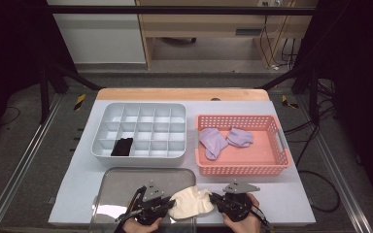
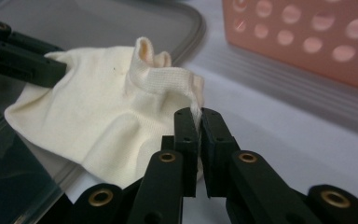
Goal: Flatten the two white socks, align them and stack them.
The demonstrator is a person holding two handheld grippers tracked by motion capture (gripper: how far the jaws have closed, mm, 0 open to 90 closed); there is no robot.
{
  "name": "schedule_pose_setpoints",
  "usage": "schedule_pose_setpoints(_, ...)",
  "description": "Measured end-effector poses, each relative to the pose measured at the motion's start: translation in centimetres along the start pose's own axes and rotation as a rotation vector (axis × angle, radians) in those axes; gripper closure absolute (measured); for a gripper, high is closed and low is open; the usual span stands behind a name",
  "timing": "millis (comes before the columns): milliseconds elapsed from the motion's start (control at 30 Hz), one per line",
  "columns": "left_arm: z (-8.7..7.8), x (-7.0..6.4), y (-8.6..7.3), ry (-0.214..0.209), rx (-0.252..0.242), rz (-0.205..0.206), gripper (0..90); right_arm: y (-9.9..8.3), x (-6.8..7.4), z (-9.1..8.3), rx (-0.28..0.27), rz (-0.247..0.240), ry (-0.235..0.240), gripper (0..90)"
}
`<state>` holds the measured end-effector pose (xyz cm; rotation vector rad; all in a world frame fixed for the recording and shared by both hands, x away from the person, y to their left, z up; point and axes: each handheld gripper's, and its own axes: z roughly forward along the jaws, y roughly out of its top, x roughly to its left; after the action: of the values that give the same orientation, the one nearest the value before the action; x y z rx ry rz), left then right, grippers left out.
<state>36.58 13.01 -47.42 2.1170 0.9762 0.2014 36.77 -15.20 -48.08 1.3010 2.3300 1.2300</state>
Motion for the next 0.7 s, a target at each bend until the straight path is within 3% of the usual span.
schedule_pose_setpoints(100,-0.1,0.3,0.3,0.030,-0.004,0.014,82.9,0.5,-0.3,-0.1,-0.021,-0.005,-0.015,86.3)
schedule_pose_setpoints(133,-0.1,0.4,0.5,0.057,-0.013,0.027,83.2,0.6,-0.4,0.0,-0.024,-0.015,-0.028,86.3)
schedule_pose_setpoints(233,0.2,0.6,0.8,0.097,-0.014,0.051,83.3,1.0,-0.5,0.4,-0.011,-0.021,-0.061,86.3)
schedule_pose_setpoints(300,0.4,0.6,0.8,0.096,-0.012,0.056,82.9,1.0,-0.5,0.8,0.015,-0.020,-0.088,86.3)
schedule_pose_setpoints(500,0.4,0.7,0.8,0.093,-0.024,0.044,78.5,0.9,-0.6,1.1,0.025,-0.020,-0.079,85.1)
schedule_pose_setpoints(533,0.3,0.9,0.8,0.093,-0.033,0.036,70.4,0.8,-0.6,1.0,0.013,-0.028,-0.071,81.3)
schedule_pose_setpoints(700,-0.7,1.6,0.9,0.062,-0.095,0.005,57.1,0.8,-1.3,0.4,-0.043,0.011,-0.031,71.0)
